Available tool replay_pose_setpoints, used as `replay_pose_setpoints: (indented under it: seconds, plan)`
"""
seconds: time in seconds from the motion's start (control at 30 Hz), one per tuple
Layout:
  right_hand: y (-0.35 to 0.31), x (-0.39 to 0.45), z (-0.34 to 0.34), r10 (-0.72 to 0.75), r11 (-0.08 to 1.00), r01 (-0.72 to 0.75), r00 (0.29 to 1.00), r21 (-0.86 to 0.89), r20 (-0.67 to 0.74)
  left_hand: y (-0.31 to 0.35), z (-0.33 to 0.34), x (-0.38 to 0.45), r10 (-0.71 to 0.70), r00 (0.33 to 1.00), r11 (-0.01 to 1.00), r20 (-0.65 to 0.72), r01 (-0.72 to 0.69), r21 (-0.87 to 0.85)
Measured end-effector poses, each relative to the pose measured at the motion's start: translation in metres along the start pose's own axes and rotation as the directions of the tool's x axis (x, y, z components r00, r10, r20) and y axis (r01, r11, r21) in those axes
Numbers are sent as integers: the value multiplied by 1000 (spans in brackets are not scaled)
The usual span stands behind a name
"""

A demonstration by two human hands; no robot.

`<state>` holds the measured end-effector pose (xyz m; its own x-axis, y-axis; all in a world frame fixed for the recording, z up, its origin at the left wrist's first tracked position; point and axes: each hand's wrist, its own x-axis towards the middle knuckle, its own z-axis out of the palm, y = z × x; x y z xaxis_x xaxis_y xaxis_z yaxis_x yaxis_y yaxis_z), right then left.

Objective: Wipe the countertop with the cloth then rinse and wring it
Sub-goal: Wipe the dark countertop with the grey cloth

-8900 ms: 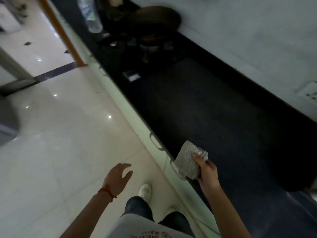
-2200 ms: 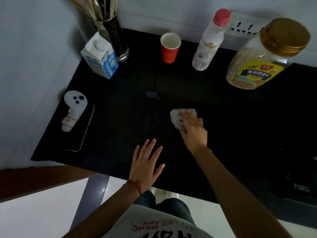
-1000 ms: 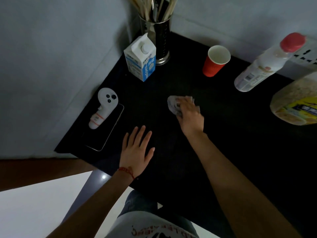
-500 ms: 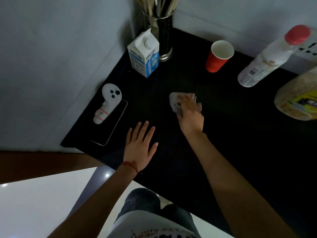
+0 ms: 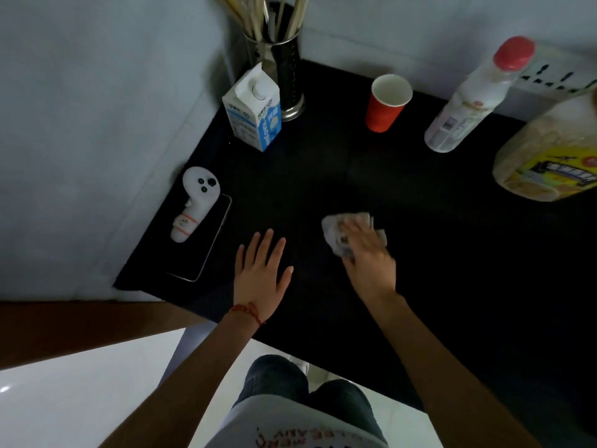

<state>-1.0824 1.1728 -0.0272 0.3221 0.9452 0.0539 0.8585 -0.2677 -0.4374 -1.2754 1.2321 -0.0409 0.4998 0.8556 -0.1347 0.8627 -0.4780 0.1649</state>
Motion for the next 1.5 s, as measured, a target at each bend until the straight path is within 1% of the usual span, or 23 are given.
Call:
replay_pose_setpoints:
  seconds: [0.1, 0.23, 0.33, 0.4, 0.5, 0.6, 0.67, 0.7, 0.73, 0.77, 0.8, 0.87, 0.9, 0.97, 1.03, 1.07, 1.13, 1.23, 1.33, 1.4, 1.5]
  plan:
    - [4, -47, 4, -41, 999, 42, 999, 26, -13, 3, -1, 0, -7, 1000, 1000, 6, 7, -20]
    - [7, -76, -9, -108, 994, 109, 994, 18, -26, 6, -3, 2, -32, 999, 993, 10, 33, -111]
    - [15, -91, -23, -52, 998, 54, 998, 36, -46, 13, -4, 1, -41, 999, 980, 7, 42, -193]
    - [22, -105, -34, 34, 997, -29, 996, 65, -85, 24, -6, -3, 17, 1000, 973, 8, -14, -231]
    - [35, -138, -54, 138, 987, -123, 978, 102, -159, 51, -8, -13, 161, 987, 955, 16, -152, -256]
    - [48, -182, -76, 264, 963, -243, 938, 118, -223, 86, -8, -26, 326, 945, 906, 27, -304, -295]
    - [62, -219, -82, 385, 919, -343, 883, 192, -267, 115, -10, -41, 426, 904, 859, 47, -387, -335]
    - [67, -239, -84, 455, 881, -380, 843, 281, -287, 130, -11, -49, 472, 880, 830, 51, -425, -361]
    - [71, -259, -86, 548, 813, -423, 788, 401, -280, 145, -12, -59, 513, 857, 801, 51, -457, -386]
    - [74, -281, -89, 639, 726, -449, 719, 521, -271, 160, -12, -71, 548, 835, 775, 58, -480, -411]
    - [75, -303, -94, 731, 636, -488, 629, 598, -265, 175, -11, -84, 585, 809, 748, 64, -508, -427]
    - [76, -350, -101, 857, 492, -534, 435, 688, -275, 205, -7, -112, 652, 753, 694, 87, -547, -468]
    - [76, -374, -104, 897, 426, -533, 355, 731, -264, 219, -2, -128, 676, 727, 675, 121, -545, -497]
    - [74, -422, -109, 942, 326, -497, 244, 804, -232, 245, 11, -158, 707, 676, 655, 208, -515, -554]
    - [74, -471, -107, 971, 239, -465, 114, 853, -210, 268, 30, -186, 716, 628, 664, 305, -479, -574]
    - [74, -494, -104, 980, 194, -454, 42, 870, -196, 279, 40, -200, 711, 609, 680, 351, -469, -564]
    - [71, -540, -100, 983, 123, -425, -73, 897, -169, 300, 61, -224, 684, 571, 723, 453, -452, -522]
    - [64, -604, -90, 963, -3, -389, -249, 921, -102, 330, 83, -257, 630, 510, 777, 586, -423, -467]
    - [60, -661, -70, 907, -157, -346, -420, 925, -3, 356, 103, -279, 584, 471, 807, 662, -428, -407]
    - [60, -692, -58, 857, -256, -292, -510, 922, 76, 375, 117, -287, 549, 460, 826, 698, -426, -369]
    - [65, -726, -53, 787, -334, -185, -595, 924, 165, 410, 137, -300, 472, 442, 871, 763, -365, -328]
